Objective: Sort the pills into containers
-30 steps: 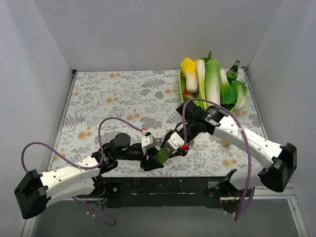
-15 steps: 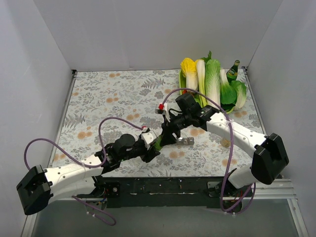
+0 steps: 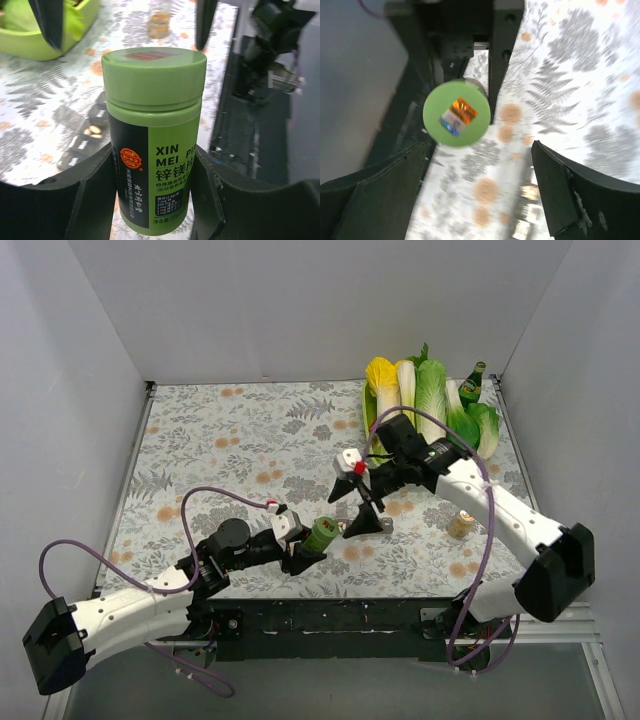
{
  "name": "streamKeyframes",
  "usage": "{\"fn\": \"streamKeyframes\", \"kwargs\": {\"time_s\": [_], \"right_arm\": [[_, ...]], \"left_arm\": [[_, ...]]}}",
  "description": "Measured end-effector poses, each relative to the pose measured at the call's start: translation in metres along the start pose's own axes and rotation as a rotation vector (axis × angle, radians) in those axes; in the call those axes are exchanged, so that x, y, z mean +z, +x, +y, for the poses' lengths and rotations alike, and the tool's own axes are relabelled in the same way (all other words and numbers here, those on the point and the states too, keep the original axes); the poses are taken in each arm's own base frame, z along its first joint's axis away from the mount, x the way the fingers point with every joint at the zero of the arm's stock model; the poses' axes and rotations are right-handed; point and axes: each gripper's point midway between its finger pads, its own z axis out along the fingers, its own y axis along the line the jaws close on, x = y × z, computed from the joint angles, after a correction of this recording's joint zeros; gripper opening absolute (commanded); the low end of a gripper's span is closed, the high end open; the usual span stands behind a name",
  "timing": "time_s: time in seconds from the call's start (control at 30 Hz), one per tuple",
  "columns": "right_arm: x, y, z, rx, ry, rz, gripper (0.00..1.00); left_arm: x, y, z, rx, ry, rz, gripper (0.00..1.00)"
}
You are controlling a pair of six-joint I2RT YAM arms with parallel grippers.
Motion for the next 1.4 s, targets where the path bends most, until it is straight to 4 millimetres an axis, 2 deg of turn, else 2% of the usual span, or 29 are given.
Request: {"fn": "streamKeyframes", "kwargs": {"time_s": [0.1,0.2,0.33,0.47,0.63,0.67,0.7,0.8,0.83,0.97,1.0,1.07,1.17,1.37,1.4], "right_arm": [[-0.019,-0.013,0.014,-0.328,0.009,-0.03,0.96],[-0.026,-0.023,0.034,-0.558,-0.012,-0.06,0.95],[-0.012,-0.02,0.05,-0.689,-0.125,-0.045,0.93],[0.008,0.0,0.06,-0.718,-0.239,0.015,0.91],[0.014,0.007,0.069,-0.752,-0.271,0.06,0.77],[0.014,0.007,0.068,-0.75,-0.267,0.066,0.72],[0.014,0.008,0.067,-0.748,-0.261,0.072,0.61],[0.016,0.01,0.063,-0.747,-0.239,0.082,0.45],[0.016,0.01,0.063,-0.74,-0.233,0.082,0.43],[0.017,0.008,0.062,-0.666,-0.194,0.085,0.37],[0.017,0.008,0.061,-0.633,-0.182,0.086,0.31],[0.018,0.009,0.057,-0.516,-0.137,0.095,0.3],[0.02,0.017,0.044,-0.288,-0.048,0.099,0.28],[0.027,0.05,0.012,0.288,0.116,0.008,0.26],[0.027,0.054,0.008,0.369,0.126,-0.016,0.31]], "left_arm": [[-0.004,-0.001,-0.019,-0.022,0.099,0.002,0.0],[-0.007,0.009,-0.035,-0.054,0.184,0.047,0.0],[-0.007,0.014,-0.047,-0.086,0.255,0.097,0.0],[-0.004,0.009,-0.053,-0.095,0.297,0.108,0.0],[-0.004,0.005,-0.057,-0.093,0.322,0.104,0.0],[-0.004,0.004,-0.057,-0.093,0.326,0.104,0.0],[-0.004,0.005,-0.058,-0.094,0.33,0.104,0.0],[-0.005,0.005,-0.059,-0.098,0.336,0.106,0.0],[-0.005,0.005,-0.059,-0.1,0.336,0.108,0.0],[-0.005,0.004,-0.057,-0.103,0.319,0.104,0.0],[-0.004,0.004,-0.055,-0.101,0.307,0.102,0.0],[-0.002,0.005,-0.049,-0.097,0.268,0.104,0.0],[0.001,0.013,-0.034,-0.09,0.178,0.129,0.0],[0.008,0.043,-0.001,-0.051,-0.001,0.203,0.0],[0.009,0.046,0.002,-0.043,-0.019,0.203,0.0]]}}
